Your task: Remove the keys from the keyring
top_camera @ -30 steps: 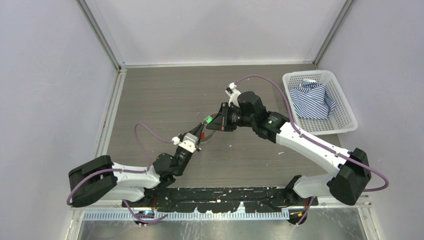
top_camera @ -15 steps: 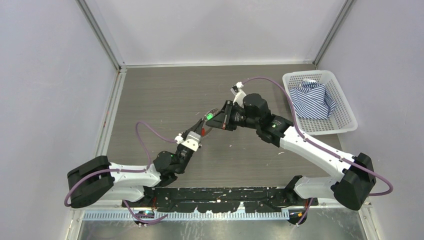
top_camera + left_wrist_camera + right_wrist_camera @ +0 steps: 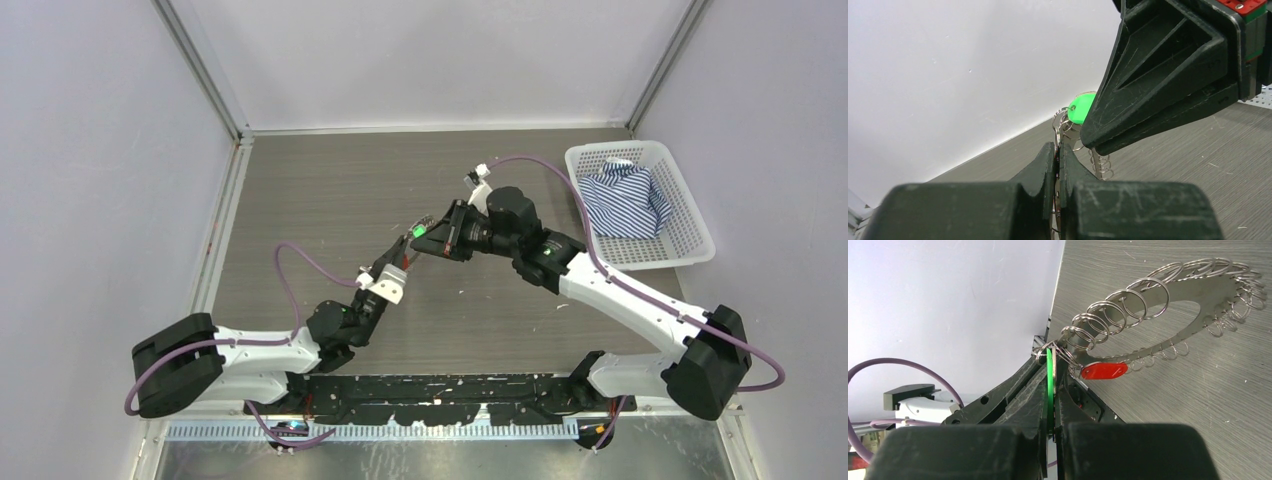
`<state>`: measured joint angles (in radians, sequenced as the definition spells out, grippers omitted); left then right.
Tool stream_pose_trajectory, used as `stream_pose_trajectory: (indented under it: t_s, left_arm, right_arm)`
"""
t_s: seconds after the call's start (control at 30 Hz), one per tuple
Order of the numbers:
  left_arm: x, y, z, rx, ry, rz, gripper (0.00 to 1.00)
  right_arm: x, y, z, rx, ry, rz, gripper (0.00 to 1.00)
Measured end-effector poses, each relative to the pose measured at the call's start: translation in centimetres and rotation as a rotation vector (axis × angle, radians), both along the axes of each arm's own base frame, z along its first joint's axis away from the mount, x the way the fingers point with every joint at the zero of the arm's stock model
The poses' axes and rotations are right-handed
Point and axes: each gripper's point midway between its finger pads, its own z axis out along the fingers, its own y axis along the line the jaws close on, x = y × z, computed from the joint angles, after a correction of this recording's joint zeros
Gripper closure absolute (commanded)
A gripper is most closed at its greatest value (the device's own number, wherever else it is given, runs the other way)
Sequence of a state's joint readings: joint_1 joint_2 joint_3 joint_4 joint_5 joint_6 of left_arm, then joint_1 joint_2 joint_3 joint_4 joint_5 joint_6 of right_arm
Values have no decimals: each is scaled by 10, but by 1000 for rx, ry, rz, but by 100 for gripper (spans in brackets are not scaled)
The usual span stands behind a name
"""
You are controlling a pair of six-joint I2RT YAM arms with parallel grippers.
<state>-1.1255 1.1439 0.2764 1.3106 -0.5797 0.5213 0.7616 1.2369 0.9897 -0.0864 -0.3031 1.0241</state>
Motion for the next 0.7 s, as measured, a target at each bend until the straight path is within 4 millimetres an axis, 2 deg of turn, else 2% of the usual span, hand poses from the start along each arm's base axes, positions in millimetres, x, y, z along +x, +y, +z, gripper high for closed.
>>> stream_pose_trajectory:
  t_s: [0.4, 0.7]
  left_arm:
    - [3, 0, 1, 51, -12, 24, 100]
    - [8, -4, 29, -18, -25, 33, 100]
  right_arm:
    - [0, -2, -3, -54, -10, 27, 99]
    - [-4, -8, 22, -9, -113, 14, 99]
